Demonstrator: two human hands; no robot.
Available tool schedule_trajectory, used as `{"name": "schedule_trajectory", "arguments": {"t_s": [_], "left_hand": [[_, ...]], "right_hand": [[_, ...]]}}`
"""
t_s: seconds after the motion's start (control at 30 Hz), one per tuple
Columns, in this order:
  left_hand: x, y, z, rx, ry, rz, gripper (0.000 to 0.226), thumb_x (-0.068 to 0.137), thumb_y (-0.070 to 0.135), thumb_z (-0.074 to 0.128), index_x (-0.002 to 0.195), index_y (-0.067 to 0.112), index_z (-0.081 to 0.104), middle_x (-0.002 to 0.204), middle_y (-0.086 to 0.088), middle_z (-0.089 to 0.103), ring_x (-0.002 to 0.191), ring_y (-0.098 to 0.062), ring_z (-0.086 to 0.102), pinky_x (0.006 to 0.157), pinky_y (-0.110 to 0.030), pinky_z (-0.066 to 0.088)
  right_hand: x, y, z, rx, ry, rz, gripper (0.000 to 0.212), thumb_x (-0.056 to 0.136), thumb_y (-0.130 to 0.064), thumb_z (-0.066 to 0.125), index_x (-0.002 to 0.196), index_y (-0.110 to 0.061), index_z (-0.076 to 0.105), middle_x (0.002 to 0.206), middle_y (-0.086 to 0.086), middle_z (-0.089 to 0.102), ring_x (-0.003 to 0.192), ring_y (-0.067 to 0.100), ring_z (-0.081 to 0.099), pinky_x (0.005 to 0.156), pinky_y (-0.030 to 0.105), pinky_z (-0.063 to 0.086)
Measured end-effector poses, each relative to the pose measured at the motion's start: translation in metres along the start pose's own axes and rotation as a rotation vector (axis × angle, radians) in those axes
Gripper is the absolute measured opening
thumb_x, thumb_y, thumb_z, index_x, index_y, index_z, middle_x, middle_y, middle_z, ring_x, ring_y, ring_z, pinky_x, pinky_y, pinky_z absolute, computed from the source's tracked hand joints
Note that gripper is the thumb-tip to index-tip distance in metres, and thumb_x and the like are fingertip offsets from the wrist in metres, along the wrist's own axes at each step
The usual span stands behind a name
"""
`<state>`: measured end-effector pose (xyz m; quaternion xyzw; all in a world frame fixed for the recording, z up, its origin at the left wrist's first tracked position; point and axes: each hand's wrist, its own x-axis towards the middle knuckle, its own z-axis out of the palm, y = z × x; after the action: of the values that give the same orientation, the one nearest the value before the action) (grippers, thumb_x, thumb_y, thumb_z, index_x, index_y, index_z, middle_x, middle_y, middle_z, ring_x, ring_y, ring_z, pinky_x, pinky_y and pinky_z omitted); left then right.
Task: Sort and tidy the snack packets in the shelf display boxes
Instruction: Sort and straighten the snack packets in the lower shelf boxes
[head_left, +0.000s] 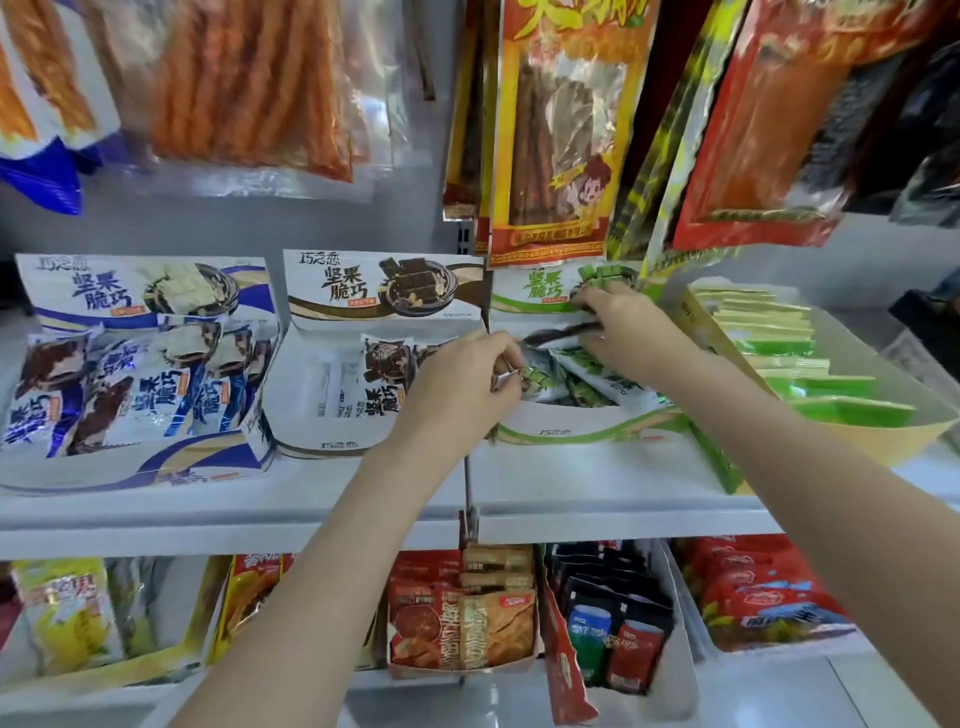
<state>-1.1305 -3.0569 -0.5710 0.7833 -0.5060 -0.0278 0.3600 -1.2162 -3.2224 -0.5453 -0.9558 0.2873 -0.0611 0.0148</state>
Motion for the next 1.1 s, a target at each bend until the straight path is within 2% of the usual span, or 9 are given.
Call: {"name": "schedule_trajectory", "arguments": {"t_s": [0.1,0.27,0.4,0.53,0.63,0.77,0.87,0.97,1.1], "left_hand": [[0.001,-0.002,0.001,0.012,0.000,0.000,0.011,0.085,0.015,0.057,0.094,0.019,0.062,0.084,0.008,0.054,0.080,-0.009,0.052,0.069,-0.024,0.042],[0.001,-0.003,0.002,0.013,0.007,0.009,0.011,0.086,0.016,0.058,0.095,0.018,0.062,0.087,0.007,0.055,0.083,-0.009,0.052,0.074,-0.026,0.046],[-0.006,0.001,-0.003,0.039,0.004,0.019,0.021,0.089,0.016,0.054,0.108,0.020,0.060,0.094,0.008,0.056,0.090,-0.013,0.057,0.081,-0.030,0.048],[-0.024,-0.006,-0.026,0.064,0.073,0.000,0.028,0.090,0.016,0.050,0.118,0.019,0.057,0.112,0.004,0.057,0.092,-0.014,0.058,0.081,-0.026,0.046],[-0.042,-0.026,-0.053,0.249,0.141,-0.081,0.025,0.091,0.018,0.048,0.113,0.021,0.059,0.115,0.003,0.059,0.107,-0.019,0.052,0.091,-0.032,0.037],[-0.069,-0.062,-0.089,0.412,0.211,-0.223,0.022,0.088,0.018,0.050,0.103,0.022,0.065,0.118,0.000,0.061,0.114,-0.026,0.045,0.096,-0.039,0.033],[-0.081,-0.082,-0.104,0.371,0.252,-0.230,0.019,0.085,0.011,0.054,0.096,0.016,0.069,0.109,-0.002,0.065,0.107,-0.028,0.050,0.090,-0.040,0.037],[-0.085,-0.089,-0.110,0.384,0.181,-0.212,0.022,0.089,0.013,0.051,0.099,0.018,0.070,0.108,0.001,0.065,0.103,-0.025,0.052,0.086,-0.035,0.035],[-0.083,-0.093,-0.113,0.366,0.132,-0.212,0.025,0.092,0.016,0.047,0.103,0.021,0.068,0.114,0.005,0.061,0.106,-0.019,0.050,0.091,-0.032,0.034]], "right_hand": [[-0.001,0.003,0.010,-0.030,0.068,0.005,0.028,0.091,-0.009,0.052,0.119,-0.009,0.058,0.117,0.014,0.060,0.114,0.032,0.047,0.094,0.035,0.037],[-0.028,0.004,-0.006,0.005,0.341,-0.057,0.021,0.093,-0.011,0.050,0.103,-0.006,0.068,0.093,0.015,0.068,0.105,0.030,0.047,0.066,0.039,0.049],[-0.053,0.005,-0.024,0.104,0.465,-0.024,0.019,0.091,-0.008,0.051,0.102,-0.003,0.066,0.095,0.014,0.069,0.088,0.031,0.056,0.073,0.037,0.046],[-0.067,-0.013,-0.039,0.544,0.441,0.209,0.013,0.093,-0.010,0.051,0.102,-0.009,0.060,0.093,0.017,0.067,0.076,0.028,0.060,0.070,0.039,0.052],[-0.066,-0.042,-0.043,0.943,0.306,0.294,0.002,0.093,-0.011,0.052,0.091,-0.011,0.053,0.068,0.010,0.055,0.051,0.022,0.049,0.044,0.025,0.045],[-0.051,-0.096,-0.033,1.278,0.062,0.287,0.009,0.090,-0.002,0.054,0.084,-0.009,0.056,0.082,0.008,0.052,0.061,0.015,0.052,0.043,0.013,0.046],[-0.038,-0.131,-0.015,1.219,0.017,0.261,0.013,0.089,0.003,0.054,0.083,-0.007,0.060,0.091,0.008,0.058,0.071,0.013,0.056,0.055,0.016,0.055],[-0.026,-0.156,0.005,1.004,0.064,0.227,0.024,0.086,0.000,0.056,0.071,-0.015,0.064,0.094,0.007,0.066,0.082,0.022,0.063,0.081,0.035,0.055],[-0.029,-0.171,0.015,0.578,-0.119,0.006,0.018,0.089,-0.013,0.054,0.095,-0.014,0.071,0.096,0.004,0.068,0.088,0.019,0.060,0.078,0.027,0.048]]}}
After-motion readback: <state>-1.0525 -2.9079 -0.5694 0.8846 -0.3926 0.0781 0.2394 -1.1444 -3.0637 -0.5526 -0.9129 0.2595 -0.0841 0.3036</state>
